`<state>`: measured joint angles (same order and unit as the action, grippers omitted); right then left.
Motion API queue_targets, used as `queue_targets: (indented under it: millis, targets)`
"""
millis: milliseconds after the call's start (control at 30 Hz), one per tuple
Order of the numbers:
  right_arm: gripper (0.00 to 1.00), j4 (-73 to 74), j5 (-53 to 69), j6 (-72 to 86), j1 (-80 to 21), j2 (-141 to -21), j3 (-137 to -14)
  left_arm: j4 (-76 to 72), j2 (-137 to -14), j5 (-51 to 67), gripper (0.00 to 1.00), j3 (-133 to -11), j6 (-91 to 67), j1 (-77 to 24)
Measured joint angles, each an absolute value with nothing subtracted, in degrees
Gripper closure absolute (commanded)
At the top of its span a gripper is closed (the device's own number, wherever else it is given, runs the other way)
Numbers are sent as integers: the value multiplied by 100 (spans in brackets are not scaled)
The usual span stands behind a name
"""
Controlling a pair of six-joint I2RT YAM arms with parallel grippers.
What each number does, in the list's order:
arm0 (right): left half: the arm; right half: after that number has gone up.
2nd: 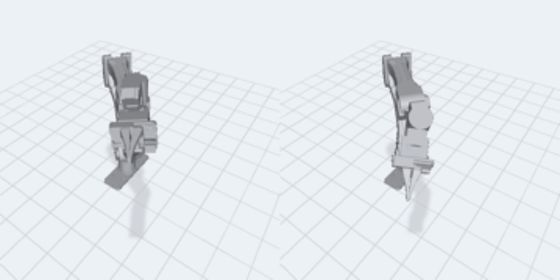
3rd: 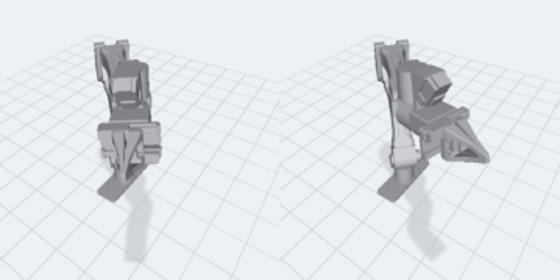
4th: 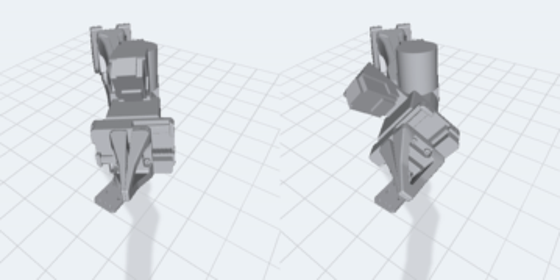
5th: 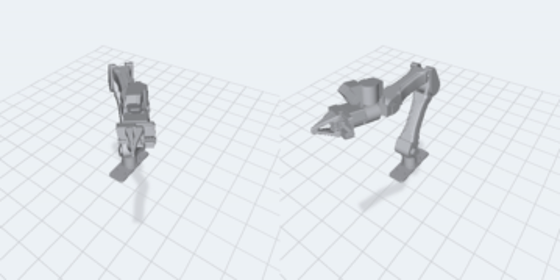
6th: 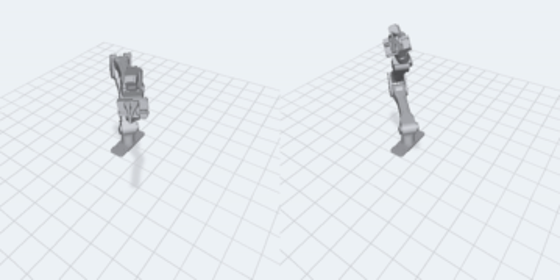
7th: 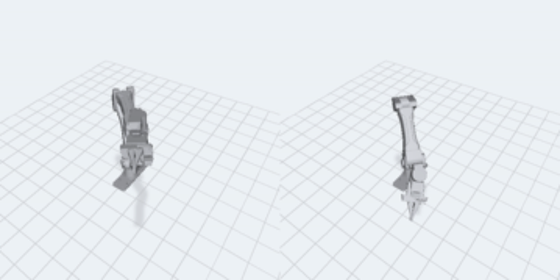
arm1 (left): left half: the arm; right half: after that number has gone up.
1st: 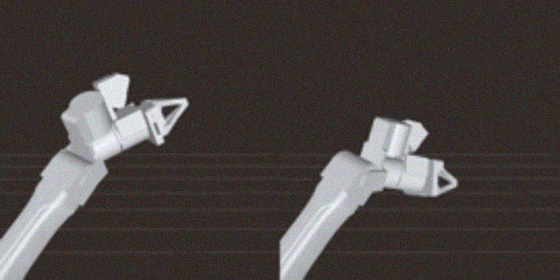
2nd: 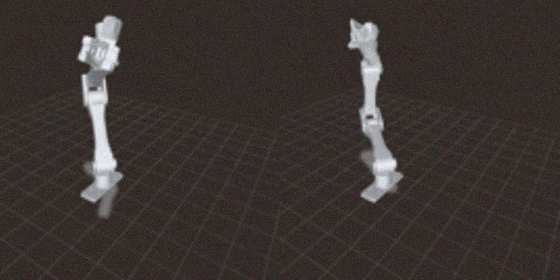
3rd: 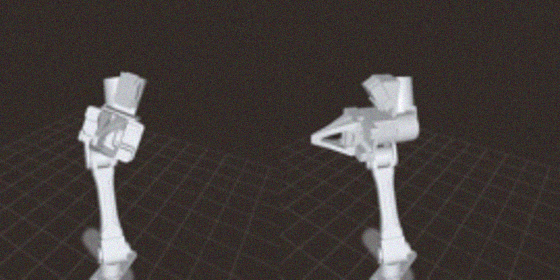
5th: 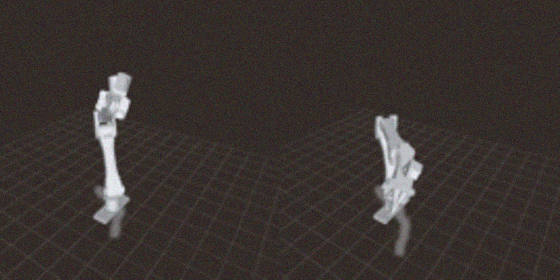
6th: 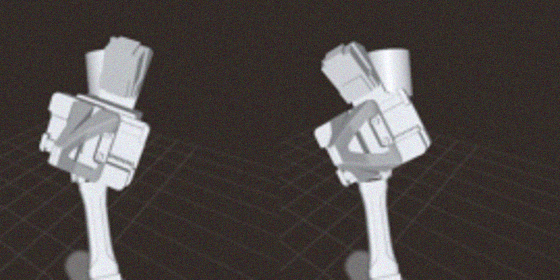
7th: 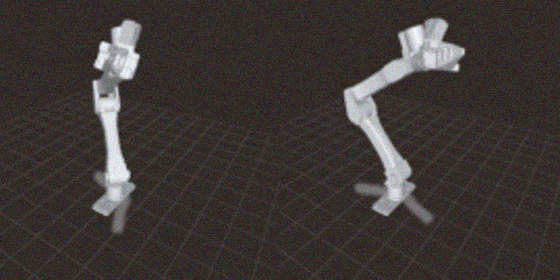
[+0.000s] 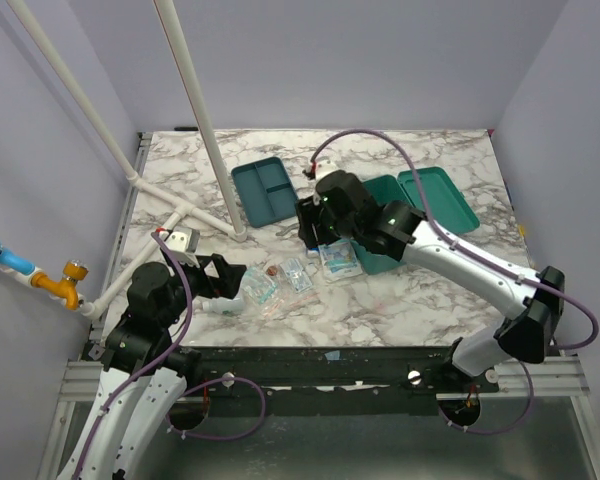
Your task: Organize the medicine kit
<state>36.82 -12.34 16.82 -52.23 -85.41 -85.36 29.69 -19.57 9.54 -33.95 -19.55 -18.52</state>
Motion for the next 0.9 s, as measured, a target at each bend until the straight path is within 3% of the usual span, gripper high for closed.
queue_targets:
  millis: [300,900]
  targets:
    - [38,3273,-1236,2383,-5889,-9424,-7765,2971,-1953,923,1,-3395,-1953,-1855]
    - [40,2447,-1555,3232,-5905,-10444,-7181,2971,-1955,858,2,-3395,-1953,-1861]
